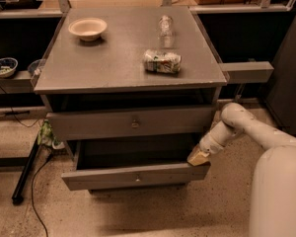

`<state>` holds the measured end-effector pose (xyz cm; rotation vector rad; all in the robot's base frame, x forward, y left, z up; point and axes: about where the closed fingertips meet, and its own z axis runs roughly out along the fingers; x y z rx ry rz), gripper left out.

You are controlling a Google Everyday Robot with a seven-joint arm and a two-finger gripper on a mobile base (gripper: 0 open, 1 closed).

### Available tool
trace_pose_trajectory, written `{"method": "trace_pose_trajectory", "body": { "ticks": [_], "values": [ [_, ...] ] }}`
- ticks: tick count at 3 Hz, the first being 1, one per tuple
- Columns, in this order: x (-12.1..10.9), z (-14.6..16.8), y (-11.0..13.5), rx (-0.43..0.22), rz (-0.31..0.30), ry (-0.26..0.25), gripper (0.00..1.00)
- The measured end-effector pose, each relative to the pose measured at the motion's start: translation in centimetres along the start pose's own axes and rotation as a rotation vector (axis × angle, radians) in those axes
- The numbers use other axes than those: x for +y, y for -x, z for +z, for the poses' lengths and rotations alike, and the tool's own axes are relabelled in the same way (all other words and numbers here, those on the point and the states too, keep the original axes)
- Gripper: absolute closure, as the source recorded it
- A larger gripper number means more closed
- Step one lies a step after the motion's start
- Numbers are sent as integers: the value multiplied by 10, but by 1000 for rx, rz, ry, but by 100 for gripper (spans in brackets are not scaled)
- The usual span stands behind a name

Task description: Open middle drawer

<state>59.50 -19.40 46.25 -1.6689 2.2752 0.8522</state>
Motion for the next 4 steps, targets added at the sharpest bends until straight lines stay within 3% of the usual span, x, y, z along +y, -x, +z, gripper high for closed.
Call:
{"method": "trace_pose_trajectory", "body": {
  "ticks": [1, 2, 3, 4],
  "values": [
    [-1, 0, 0, 0, 0, 0, 100],
    [-1, 0, 0, 0, 0, 0, 81],
    [-1, 0, 0, 0, 0, 0, 50],
    [-1, 0, 0, 0, 0, 0, 26]
  ]
}}
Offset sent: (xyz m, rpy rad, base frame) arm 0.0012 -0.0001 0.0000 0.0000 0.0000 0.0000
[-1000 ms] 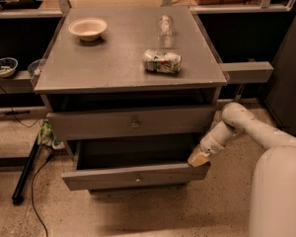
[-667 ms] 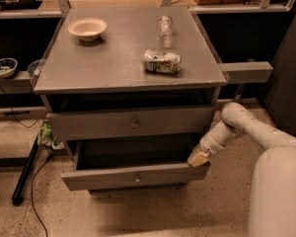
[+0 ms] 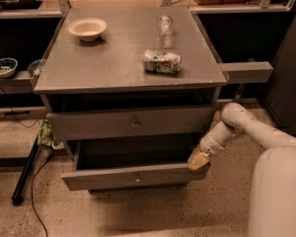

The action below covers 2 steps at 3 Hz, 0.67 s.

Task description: Open middle drawer

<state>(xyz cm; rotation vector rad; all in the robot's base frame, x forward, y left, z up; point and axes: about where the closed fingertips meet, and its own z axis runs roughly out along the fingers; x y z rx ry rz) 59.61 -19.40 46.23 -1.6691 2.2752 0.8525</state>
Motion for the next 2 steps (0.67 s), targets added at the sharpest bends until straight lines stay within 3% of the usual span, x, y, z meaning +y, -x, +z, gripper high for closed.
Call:
{"method": "trace_pose_trajectory", "body": {
  "ticks": [1, 2],
  "values": [
    [0, 0, 0, 0, 0, 0, 3],
    [0, 0, 0, 0, 0, 0, 0]
  ]
}}
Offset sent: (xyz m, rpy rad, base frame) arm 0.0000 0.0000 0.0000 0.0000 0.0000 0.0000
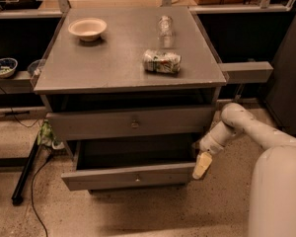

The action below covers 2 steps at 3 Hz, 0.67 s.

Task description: Open middle drawer

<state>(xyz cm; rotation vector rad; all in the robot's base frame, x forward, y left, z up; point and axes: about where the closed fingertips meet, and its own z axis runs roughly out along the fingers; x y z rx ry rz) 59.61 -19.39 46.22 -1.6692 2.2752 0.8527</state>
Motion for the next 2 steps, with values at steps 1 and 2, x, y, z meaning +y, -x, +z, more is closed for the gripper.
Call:
{"method": "trace_pose_trajectory", "body": {
  "ticks": [1, 2],
  "values": [
    [0, 0, 0, 0, 0, 0, 0],
    [14, 16, 17, 31, -1, -9, 0]
  ]
}}
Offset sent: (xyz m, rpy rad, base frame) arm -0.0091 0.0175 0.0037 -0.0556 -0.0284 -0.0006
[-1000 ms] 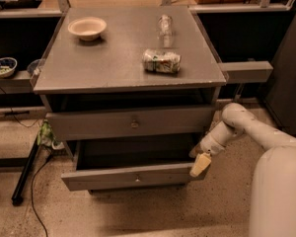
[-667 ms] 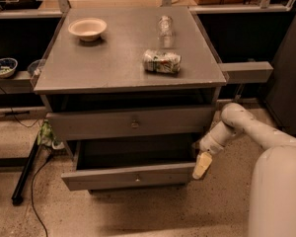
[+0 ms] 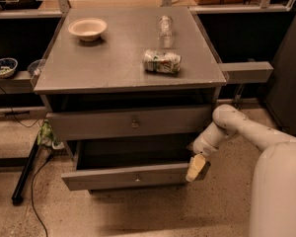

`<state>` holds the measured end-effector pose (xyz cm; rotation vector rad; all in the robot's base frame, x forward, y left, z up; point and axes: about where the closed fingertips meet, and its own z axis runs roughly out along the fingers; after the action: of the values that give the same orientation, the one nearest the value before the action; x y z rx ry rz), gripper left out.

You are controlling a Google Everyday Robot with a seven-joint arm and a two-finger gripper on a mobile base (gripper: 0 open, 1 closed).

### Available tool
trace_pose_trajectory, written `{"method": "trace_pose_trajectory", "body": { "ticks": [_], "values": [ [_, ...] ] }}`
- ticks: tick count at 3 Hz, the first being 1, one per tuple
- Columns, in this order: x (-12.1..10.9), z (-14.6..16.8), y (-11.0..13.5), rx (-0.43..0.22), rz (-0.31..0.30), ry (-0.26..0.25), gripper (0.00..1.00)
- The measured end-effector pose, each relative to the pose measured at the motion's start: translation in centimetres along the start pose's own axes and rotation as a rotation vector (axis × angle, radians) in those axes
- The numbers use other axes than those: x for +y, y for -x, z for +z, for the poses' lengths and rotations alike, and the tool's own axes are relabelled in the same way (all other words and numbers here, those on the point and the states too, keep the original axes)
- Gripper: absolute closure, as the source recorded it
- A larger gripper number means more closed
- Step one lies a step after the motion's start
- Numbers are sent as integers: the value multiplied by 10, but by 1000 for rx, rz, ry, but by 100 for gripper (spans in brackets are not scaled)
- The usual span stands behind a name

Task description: Open middle drawer

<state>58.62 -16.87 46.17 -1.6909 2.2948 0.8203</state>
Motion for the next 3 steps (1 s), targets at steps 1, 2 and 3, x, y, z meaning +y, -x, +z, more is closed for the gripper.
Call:
{"method": "trace_pose_trajectory", "body": {
  "ticks": [1, 2, 3],
  "values": [
    [4, -1, 0, -6, -2, 5, 0],
    [14, -3, -1, -21, -7, 17, 0],
    [33, -6, -5, -36, -32, -4, 0]
  ]
}}
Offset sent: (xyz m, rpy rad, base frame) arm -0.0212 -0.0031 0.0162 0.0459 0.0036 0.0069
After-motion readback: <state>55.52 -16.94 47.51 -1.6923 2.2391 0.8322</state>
